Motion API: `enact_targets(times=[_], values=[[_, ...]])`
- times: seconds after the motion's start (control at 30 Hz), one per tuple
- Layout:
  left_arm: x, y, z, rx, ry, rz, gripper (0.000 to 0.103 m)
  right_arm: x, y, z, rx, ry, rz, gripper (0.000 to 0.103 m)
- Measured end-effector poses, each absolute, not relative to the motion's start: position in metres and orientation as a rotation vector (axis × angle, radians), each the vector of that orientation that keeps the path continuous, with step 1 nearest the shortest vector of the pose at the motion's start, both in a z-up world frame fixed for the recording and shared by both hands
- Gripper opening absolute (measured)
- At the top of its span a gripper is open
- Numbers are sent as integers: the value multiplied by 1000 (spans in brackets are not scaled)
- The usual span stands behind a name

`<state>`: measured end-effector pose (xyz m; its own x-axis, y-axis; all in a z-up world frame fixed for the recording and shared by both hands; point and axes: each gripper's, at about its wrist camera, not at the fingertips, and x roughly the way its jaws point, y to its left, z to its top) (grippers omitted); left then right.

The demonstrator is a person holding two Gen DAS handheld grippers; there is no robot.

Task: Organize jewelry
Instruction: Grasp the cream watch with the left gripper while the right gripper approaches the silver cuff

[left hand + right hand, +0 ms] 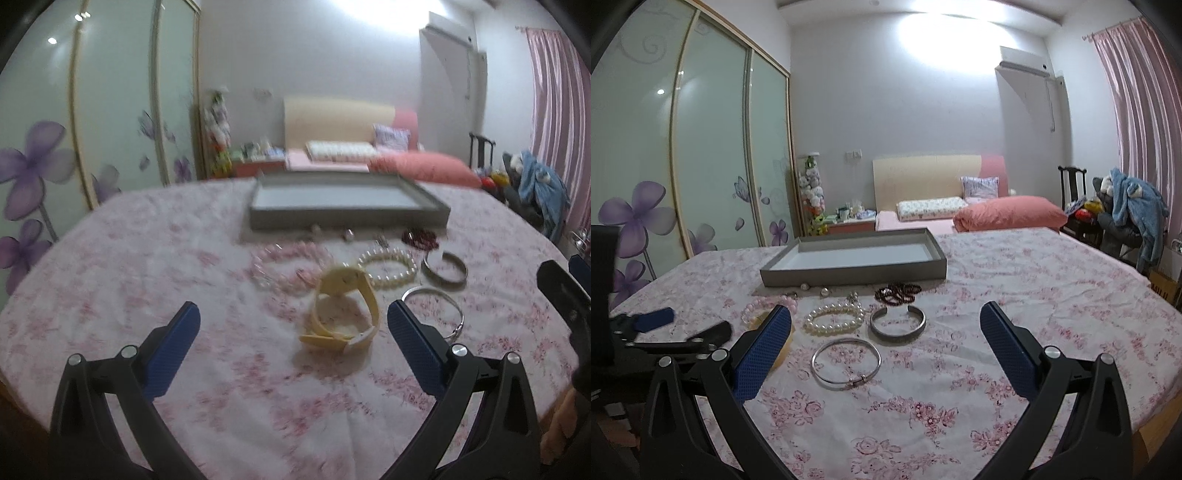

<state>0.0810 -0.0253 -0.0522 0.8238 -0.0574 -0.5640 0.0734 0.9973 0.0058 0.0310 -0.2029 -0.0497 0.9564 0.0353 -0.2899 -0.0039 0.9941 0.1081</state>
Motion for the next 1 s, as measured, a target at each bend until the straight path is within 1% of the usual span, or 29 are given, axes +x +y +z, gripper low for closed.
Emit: enact_targets(times=[0.2, 0.4, 0.6, 0.67, 0.7, 0.77, 0.8, 0.87, 0.9, 0.93, 1.0], values=[[122, -40, -68, 26, 725, -121, 99, 42, -212, -50, 135, 352, 18, 101], [146, -54, -82, 58, 830, -134, 99, 47, -214, -52, 151, 386, 15, 101], [155, -51, -88, 34, 874, -143, 99, 52, -214, -50, 162, 399, 25, 101], [157, -50, -90, 20, 890, -148, 93, 53, -213, -50, 163, 404, 33, 101], [159, -50, -91, 17, 899, -149, 86, 54, -214, -50, 164, 405, 35, 101], [159, -51, -90, 25, 892, -143, 79, 55, -213, -50, 167, 413, 39, 101], [159, -52, -90, 34, 888, -139, 73, 56, -214, -50, 170, 415, 41, 101], [160, -53, -89, 42, 883, -138, 68, 59, -215, -50, 182, 426, 48, 101], [160, -53, -89, 44, 880, -141, 62, 60, -215, -50, 186, 430, 50, 101], [160, -54, -89, 51, 876, -143, 53, 61, -216, -50, 187, 432, 49, 101], [160, -54, -89, 55, 870, -145, 47, 65, -217, -49, 179, 440, 41, 101]])
